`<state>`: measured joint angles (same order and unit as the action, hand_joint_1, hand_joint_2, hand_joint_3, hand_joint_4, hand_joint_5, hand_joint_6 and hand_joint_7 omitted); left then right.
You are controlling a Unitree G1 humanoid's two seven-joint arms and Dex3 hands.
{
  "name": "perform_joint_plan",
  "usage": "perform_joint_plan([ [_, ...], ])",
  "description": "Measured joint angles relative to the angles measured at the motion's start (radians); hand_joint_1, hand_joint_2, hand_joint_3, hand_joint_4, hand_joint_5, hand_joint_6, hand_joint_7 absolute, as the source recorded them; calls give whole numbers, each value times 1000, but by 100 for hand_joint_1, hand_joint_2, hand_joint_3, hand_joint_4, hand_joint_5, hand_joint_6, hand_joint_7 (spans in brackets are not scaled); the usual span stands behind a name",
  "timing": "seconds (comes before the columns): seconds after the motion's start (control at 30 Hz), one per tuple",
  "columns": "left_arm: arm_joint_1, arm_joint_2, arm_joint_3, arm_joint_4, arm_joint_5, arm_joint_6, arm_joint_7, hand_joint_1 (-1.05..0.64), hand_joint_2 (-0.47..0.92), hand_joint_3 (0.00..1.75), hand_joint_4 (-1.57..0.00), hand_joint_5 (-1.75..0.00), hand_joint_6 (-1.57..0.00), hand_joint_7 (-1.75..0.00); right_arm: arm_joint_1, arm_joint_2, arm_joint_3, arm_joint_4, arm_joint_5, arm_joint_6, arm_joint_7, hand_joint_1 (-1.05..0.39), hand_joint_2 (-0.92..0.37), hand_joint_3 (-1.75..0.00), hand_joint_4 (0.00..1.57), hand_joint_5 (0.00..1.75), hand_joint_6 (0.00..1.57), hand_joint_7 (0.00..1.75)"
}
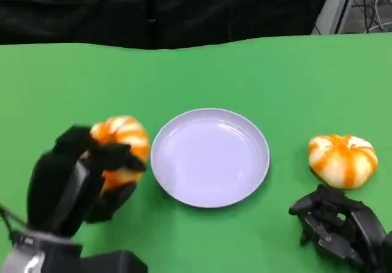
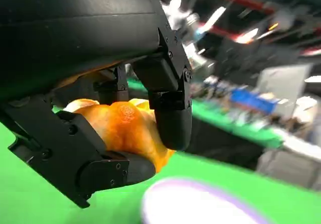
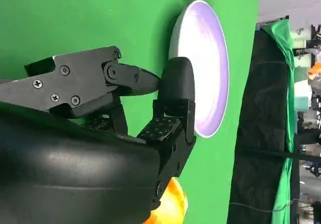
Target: Grasp the bread from the table and place it into the plate.
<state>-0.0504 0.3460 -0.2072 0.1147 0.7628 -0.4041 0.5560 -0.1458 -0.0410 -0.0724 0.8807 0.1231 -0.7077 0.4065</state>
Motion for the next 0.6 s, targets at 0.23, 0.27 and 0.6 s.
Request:
perform_joint_plan([
  [0.23,-43,-20,-34,9,-1,-7,-37,-18,54,81,-79,-160,-95,-96,0,0,3,1,-10,-10,-15,-26,-92,-46,64,175,73,112],
  [0.27,-51,-23,-37,17,-1,-10,-39,-18,55,80,-80,-159,-95,-96,0,0,3,1,-11,-10,-17,-26,-92,-46,64,175,73,112],
  [0.6,-159,-80,-109,119,3,-27,-65,-19,58,75,-79,-161,-91,-105,2,7,6,-2,-15,-11,-27,-26,-92,-46,65,175,73,112],
])
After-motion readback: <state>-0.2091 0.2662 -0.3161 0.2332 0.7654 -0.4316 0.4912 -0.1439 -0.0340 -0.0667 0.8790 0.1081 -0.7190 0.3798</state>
